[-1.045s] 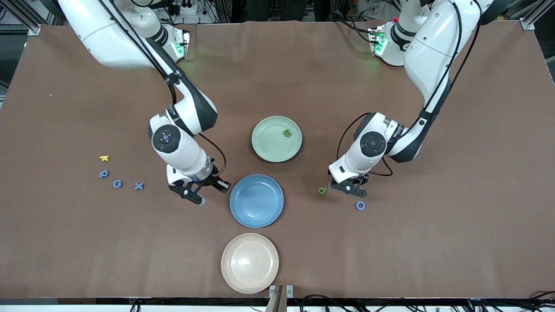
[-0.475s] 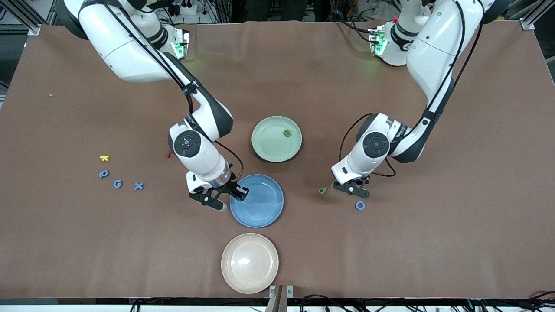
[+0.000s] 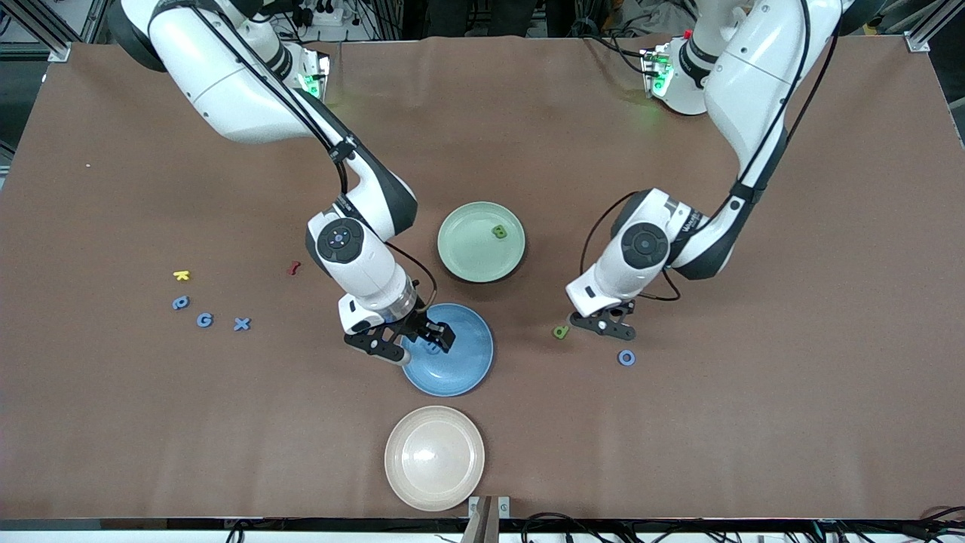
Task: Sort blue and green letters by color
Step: 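Grasp the green Z with the left gripper while the right gripper drops the E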
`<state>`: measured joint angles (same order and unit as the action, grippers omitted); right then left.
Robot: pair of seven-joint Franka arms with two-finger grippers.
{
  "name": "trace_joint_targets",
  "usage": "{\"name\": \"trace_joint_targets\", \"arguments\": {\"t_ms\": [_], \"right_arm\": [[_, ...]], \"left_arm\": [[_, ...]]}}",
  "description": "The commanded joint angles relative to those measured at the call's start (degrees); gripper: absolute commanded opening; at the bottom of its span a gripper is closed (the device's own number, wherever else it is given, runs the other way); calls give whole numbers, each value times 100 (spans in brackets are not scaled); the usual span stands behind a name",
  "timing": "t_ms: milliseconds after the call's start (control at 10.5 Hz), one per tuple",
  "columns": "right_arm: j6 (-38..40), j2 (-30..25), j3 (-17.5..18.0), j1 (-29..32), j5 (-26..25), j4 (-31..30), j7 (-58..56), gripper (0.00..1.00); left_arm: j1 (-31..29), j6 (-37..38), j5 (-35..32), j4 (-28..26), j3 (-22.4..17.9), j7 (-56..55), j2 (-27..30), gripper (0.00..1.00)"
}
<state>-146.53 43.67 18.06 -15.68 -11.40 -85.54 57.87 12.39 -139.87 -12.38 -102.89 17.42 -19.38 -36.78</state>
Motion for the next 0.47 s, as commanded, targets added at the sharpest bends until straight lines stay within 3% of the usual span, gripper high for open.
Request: {"name": "trace_joint_targets", "arguments": {"t_ms": [0, 285, 380], "right_arm": [[273, -498, 40, 475, -144, -538, -300, 100], [352, -1175, 40, 1214, -144, -1454, -1669, 100], [718, -1342, 23, 1486, -152, -1578, -1943, 100]], "left_arm": [[132, 170, 104, 49, 480, -967, 136, 0], [1016, 170, 78, 338, 552, -2539, 58, 0], [1211, 170, 60, 531, 552, -2901, -48, 0]]}}
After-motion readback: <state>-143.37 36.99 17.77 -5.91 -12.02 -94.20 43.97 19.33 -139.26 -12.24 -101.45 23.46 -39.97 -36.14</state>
